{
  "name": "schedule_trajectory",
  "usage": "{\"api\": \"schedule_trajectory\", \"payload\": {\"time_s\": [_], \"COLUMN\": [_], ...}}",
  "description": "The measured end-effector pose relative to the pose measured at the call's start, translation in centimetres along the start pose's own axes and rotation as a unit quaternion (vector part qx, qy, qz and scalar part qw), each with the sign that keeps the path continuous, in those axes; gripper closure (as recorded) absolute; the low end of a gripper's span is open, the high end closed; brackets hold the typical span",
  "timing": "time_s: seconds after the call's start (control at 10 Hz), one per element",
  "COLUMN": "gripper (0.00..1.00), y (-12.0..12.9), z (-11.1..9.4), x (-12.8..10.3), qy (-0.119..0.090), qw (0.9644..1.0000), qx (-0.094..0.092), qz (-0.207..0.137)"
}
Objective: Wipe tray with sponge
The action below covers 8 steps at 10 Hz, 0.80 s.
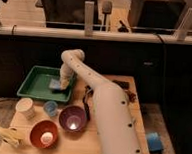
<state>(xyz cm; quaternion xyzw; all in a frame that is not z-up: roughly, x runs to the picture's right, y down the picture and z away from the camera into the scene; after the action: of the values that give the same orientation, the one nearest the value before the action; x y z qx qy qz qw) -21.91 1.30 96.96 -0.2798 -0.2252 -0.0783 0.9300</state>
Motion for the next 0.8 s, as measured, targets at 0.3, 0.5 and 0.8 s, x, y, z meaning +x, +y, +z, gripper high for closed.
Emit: {"api": "schedule_trajectory", "payload": {"time_s": [0.3, 0.5, 0.8], "gripper": [1.00, 1.00, 1.00], "y": [-1.7, -2.6, -2.8], "z": [-0.3, 0.0, 1.5], "x": [-1.2, -3.5, -8.0], "qy": [0.001, 0.001, -0.004], "qw": [0.9999, 0.9995, 0.9971], "qx": [0.009, 0.012, 0.003], "qz": [-0.007, -0.028, -0.076]}}
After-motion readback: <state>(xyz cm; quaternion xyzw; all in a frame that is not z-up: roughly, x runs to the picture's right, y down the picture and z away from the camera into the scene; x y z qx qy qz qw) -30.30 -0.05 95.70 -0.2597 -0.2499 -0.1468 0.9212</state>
